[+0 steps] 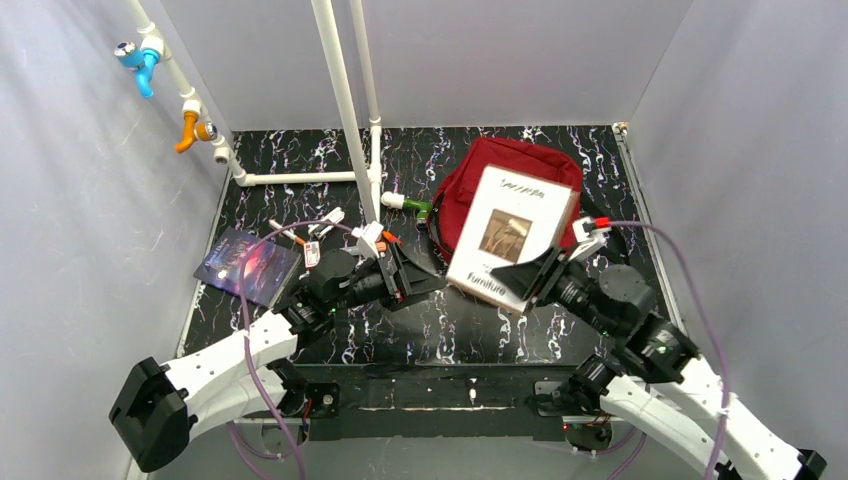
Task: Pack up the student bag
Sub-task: Pick up the book from the center of the board, then place the book in the student bag.
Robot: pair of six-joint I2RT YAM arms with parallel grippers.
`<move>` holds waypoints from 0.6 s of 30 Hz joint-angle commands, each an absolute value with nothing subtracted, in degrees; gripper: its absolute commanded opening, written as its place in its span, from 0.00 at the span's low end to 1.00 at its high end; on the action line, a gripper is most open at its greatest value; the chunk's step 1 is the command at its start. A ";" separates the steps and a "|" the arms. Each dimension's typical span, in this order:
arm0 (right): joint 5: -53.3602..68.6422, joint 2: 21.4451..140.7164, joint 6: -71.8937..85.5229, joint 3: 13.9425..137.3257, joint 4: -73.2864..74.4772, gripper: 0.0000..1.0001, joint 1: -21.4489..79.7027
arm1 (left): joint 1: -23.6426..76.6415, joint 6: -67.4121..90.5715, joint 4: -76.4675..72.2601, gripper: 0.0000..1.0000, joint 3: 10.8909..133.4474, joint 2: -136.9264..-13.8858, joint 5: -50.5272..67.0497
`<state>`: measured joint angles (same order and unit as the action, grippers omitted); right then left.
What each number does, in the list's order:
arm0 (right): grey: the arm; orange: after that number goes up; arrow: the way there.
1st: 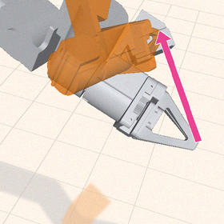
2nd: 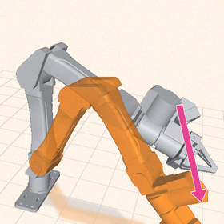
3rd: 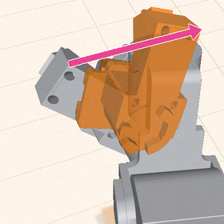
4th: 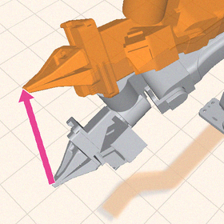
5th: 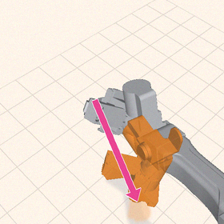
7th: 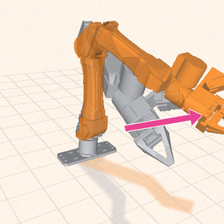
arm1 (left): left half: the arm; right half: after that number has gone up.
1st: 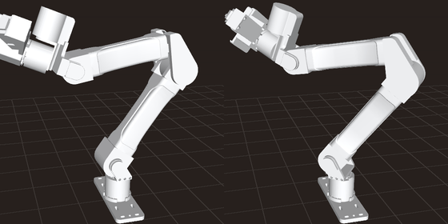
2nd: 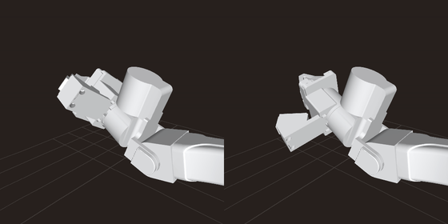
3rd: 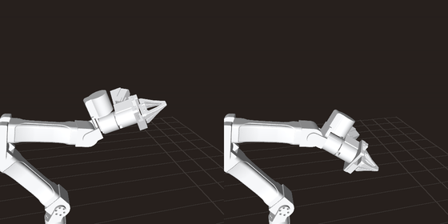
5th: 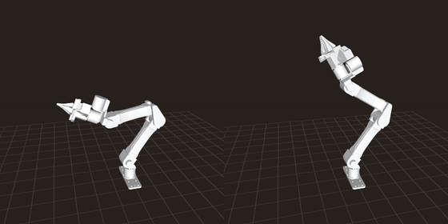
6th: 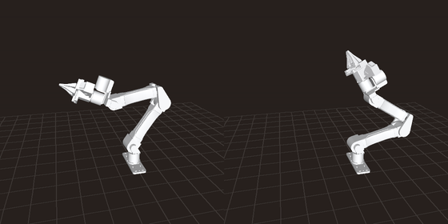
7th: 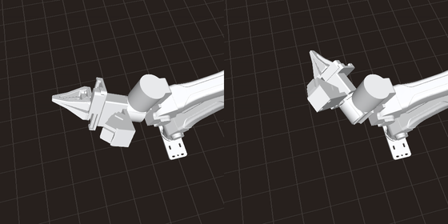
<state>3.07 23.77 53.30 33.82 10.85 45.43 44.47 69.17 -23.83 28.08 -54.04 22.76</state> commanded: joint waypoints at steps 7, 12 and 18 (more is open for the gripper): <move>-45.16 37.15 30.81 64.79 57.46 0.10 45.26 | 52.50 36.76 15.56 0.97 47.16 -53.93 -7.87; -41.69 36.03 31.83 64.22 57.97 0.13 45.26 | 62.03 10.10 1.00 0.86 48.71 -61.32 -7.49; -35.58 31.12 34.48 62.10 57.26 0.16 45.26 | 62.05 -10.05 -0.44 0.87 58.15 -78.49 4.85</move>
